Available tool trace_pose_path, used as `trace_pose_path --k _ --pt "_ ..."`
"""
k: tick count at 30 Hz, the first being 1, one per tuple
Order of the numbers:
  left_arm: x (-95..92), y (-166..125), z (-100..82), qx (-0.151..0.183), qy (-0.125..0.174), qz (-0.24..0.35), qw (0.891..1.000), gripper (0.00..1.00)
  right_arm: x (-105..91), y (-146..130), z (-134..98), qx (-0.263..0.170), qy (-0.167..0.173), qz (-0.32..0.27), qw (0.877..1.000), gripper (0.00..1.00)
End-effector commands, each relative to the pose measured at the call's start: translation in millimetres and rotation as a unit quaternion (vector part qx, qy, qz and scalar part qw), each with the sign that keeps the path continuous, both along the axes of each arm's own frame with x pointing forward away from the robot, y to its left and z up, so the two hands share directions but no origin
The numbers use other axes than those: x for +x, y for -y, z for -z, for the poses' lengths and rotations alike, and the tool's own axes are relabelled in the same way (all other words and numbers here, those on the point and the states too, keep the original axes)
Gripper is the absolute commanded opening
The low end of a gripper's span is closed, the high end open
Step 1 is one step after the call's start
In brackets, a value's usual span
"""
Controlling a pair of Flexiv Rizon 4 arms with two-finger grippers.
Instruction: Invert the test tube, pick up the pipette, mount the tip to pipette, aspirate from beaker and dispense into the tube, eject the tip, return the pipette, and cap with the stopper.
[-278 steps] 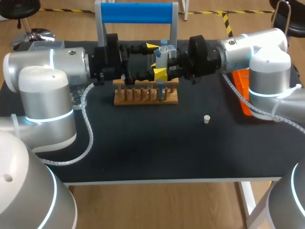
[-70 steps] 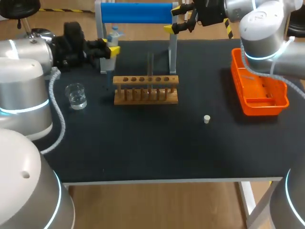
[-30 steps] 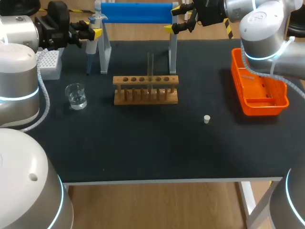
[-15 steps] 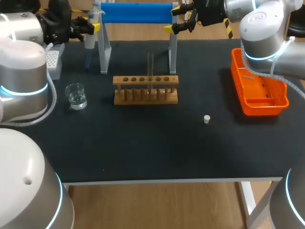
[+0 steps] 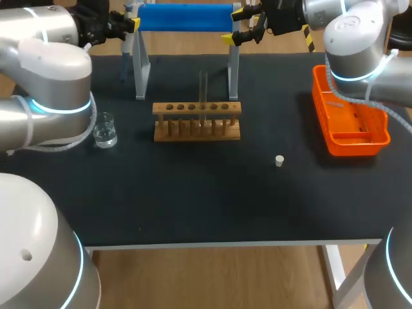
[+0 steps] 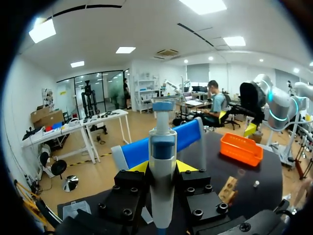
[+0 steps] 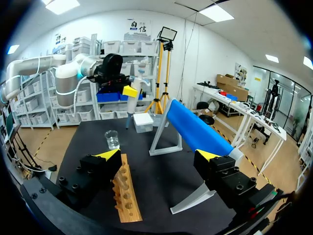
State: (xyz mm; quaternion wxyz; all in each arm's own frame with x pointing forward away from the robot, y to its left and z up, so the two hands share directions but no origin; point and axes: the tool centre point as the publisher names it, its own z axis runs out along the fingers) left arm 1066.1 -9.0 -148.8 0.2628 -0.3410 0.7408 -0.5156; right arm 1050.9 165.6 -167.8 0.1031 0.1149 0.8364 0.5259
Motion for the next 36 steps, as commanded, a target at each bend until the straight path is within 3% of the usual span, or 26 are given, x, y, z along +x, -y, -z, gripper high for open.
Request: trace_pose_path --k 1,19,36 --pt "19.0 12 3.0 0.009 -0.008 -0.021 1.0 0.0 -0.1 1 -1 0.0 -0.001 -0.001 1.0 1.0" --pt "58.9 13 5.6 0.036 -0.032 -0.1 0.994 0.0 -0.1 1 -1 0.0 -0.001 -0.001 1.0 1.0" --pt "67.8 25 17.3 0.046 -0.088 -0.177 0.979 0.0 -0.1 1 -1 0.0 -0.001 -0.001 1.0 1.0"
